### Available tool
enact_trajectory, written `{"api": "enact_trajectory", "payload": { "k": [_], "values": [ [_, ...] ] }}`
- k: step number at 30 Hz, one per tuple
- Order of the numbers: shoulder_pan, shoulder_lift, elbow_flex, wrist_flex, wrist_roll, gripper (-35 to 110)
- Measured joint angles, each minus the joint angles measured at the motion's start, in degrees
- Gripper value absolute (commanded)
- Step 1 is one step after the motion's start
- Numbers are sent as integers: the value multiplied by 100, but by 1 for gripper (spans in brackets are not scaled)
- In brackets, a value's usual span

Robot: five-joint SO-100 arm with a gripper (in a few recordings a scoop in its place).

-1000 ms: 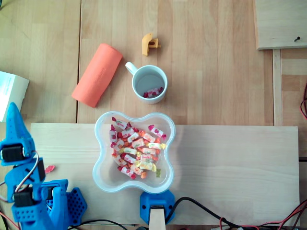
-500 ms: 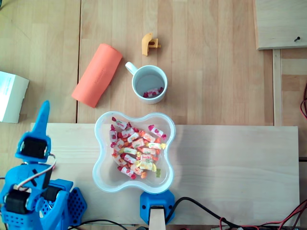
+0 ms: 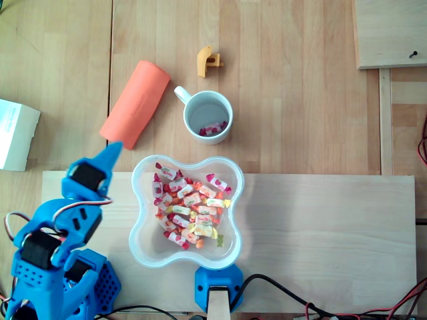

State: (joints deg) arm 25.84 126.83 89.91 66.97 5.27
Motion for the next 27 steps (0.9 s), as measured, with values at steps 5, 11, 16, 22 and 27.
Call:
{"api": "enact_trajectory", "payload": {
  "k": [5, 11, 16, 22, 27],
  "values": [
    [105, -18, -316, 1459, -501, 0],
    [176, -105, -316, 1881, -589, -1],
    [176, -105, 132, 1960, -545, -2],
    [211, -105, 606, 1951, -580, -2],
    [958, -105, 703, 1986, -923, -2]
  ]
}}
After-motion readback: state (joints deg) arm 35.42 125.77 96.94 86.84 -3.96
